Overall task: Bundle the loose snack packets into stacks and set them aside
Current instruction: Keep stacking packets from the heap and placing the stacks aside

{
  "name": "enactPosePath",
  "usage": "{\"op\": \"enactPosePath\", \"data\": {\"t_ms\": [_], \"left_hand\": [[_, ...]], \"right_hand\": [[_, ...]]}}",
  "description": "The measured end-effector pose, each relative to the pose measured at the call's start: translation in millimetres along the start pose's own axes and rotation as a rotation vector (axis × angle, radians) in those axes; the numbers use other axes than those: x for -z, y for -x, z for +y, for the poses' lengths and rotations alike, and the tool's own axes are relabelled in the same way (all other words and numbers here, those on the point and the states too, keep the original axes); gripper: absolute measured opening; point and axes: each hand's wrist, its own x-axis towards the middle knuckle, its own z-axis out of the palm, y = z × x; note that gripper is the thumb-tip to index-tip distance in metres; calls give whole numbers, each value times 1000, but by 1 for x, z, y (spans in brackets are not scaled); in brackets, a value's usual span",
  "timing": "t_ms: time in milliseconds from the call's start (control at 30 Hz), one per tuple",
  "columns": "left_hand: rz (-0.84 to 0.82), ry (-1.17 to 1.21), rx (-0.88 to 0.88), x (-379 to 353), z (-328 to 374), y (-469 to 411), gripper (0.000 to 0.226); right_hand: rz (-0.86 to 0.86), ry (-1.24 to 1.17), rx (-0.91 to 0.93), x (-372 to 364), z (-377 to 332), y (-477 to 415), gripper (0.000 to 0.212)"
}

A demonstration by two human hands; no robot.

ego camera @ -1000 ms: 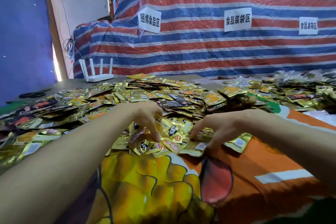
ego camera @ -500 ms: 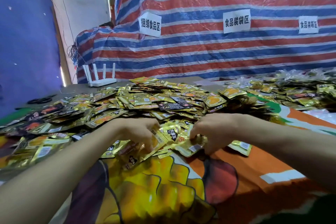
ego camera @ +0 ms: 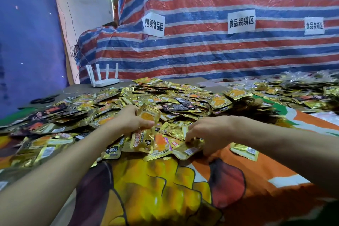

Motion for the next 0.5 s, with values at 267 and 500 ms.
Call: {"op": "enactPosePath", "data": {"t_ms": [267, 500], "left_hand": [[9, 293, 31, 0, -23, -1, 69], [-45, 707, 46, -8, -37, 6, 82]], "right_hand": [[-93, -102, -38, 7, 3, -10, 77], [177, -80, -43, -10, -4, -17, 34]]}}
